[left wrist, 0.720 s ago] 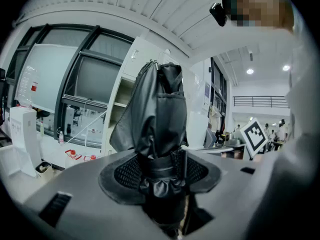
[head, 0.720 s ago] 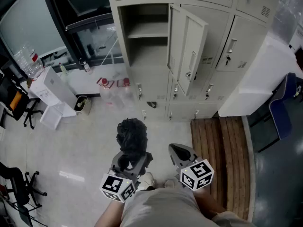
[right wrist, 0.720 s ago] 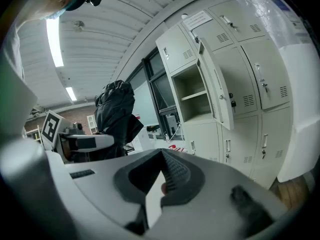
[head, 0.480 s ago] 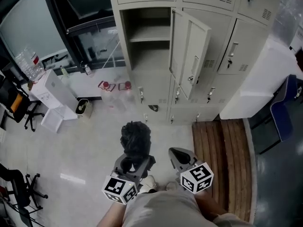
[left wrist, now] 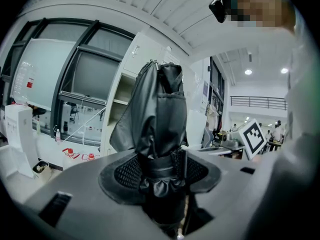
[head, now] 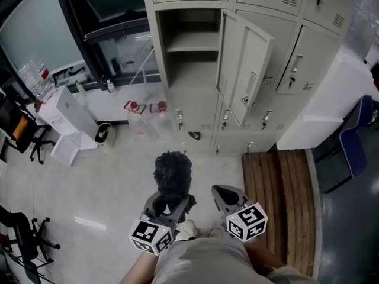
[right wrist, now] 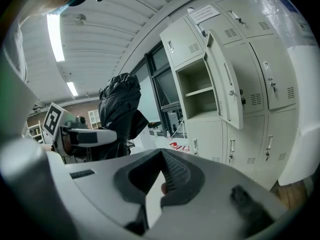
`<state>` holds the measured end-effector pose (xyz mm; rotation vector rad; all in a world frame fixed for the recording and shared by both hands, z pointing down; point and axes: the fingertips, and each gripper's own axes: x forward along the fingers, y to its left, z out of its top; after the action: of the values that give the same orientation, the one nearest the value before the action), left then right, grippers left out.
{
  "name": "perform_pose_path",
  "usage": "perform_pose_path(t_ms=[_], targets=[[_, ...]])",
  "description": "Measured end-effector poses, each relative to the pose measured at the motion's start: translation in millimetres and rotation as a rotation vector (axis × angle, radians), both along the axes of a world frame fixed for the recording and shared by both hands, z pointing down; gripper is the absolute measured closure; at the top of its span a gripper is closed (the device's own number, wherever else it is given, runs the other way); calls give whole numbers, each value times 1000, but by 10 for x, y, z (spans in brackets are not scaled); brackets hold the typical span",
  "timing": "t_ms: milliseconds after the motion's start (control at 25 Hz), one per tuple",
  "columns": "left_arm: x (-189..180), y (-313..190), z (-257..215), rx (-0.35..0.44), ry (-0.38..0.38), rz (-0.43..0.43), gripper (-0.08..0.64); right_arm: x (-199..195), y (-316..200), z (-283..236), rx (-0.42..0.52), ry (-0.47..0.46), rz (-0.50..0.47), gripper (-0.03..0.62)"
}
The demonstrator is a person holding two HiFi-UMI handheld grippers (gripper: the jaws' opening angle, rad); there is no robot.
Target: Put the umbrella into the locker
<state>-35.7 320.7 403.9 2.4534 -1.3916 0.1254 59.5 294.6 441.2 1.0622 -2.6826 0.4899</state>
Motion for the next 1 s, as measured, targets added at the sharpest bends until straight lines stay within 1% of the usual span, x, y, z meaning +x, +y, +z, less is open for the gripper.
perform_pose_path(t_ms=[160,680,1000], targets=[[-135,-79,6,-1,-4,11,334,-115,-89,-28,-12,-32,15,565],[-573,-365,15,15,-5,66,334,-573,-320,15,-17,-32,54,565],[-588,-573,71,2,6,89,334,-559,-481,82,-36,-31,77,565]])
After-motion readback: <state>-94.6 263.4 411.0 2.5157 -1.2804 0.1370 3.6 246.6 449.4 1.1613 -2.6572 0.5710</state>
